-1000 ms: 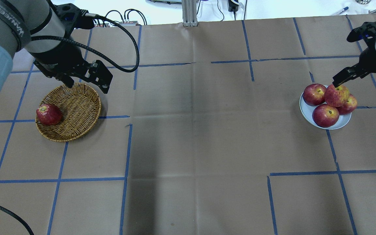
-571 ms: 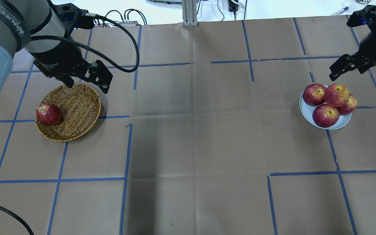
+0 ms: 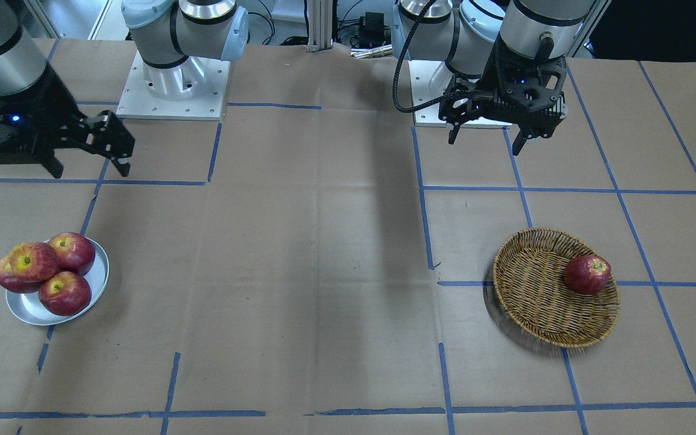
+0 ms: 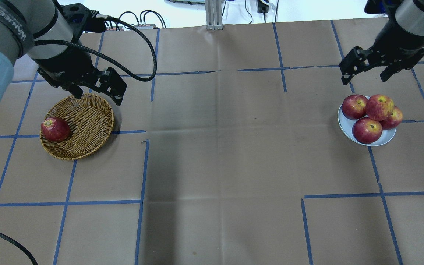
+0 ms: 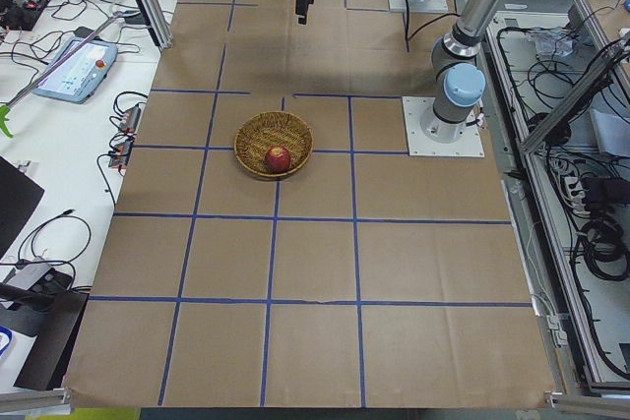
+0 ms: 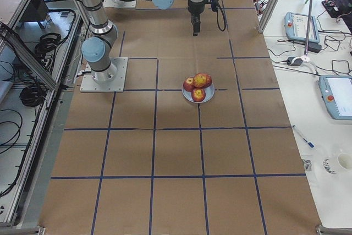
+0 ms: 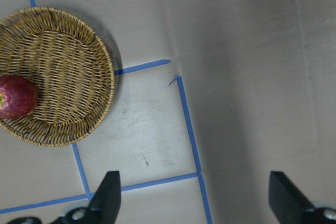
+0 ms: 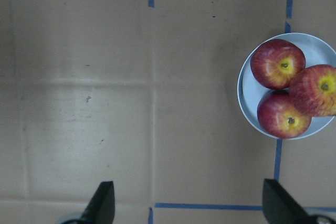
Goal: Transfer apple from basket to plate
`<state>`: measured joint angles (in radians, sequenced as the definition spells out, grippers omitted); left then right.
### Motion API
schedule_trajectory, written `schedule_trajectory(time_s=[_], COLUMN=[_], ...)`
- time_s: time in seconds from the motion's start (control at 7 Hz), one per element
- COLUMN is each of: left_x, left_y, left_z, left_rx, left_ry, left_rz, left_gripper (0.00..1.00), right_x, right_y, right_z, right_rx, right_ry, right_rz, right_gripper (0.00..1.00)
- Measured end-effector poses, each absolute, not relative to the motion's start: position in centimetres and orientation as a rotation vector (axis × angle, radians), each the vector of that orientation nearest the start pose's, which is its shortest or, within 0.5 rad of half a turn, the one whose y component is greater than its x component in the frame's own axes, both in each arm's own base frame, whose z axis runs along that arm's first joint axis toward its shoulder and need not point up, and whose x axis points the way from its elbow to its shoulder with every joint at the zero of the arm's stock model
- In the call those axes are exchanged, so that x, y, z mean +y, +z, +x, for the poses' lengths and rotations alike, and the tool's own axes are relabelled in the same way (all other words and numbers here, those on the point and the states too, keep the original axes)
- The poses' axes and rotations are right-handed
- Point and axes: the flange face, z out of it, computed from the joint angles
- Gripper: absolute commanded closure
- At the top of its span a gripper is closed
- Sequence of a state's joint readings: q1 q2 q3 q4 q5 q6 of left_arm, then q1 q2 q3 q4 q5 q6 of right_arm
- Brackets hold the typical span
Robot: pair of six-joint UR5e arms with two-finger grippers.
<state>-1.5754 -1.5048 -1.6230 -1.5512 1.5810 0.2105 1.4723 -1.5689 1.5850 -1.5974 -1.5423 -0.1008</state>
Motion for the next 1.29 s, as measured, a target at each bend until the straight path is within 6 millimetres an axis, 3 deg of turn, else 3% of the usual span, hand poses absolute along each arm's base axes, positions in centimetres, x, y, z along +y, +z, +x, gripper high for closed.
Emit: schedule_trajectory(time_s=[0.14, 0.29, 0.43, 1.29], left_x=[-46.6, -46.6, -46.6, -46.6], left_y=[49.6, 49.6, 49.6, 49.6], left_z=[-13.4, -13.4, -13.4, -13.4], left_rx=[3.108, 3.108, 3.107, 3.107], left_ry=[-0.05, -0.05, -0.05, -0.05], left_rz=[0.336, 0.337, 0.338, 0.342], left_gripper=[0.01, 0.01, 0.01, 0.01], right_x=[-49.4, -48.6, -48.2, -48.2], right_y=[49.7, 50.1, 50.2, 47.9], right_z=[12.5, 14.4, 15.2, 15.0], right_rx=[3.141, 3.166, 3.176, 3.178], right_ry=[0.02, 0.054, 0.07, 0.105], right_rz=[0.039, 0.047, 0.044, -0.012], right_gripper=[0.0, 0.0, 0.0, 0.0])
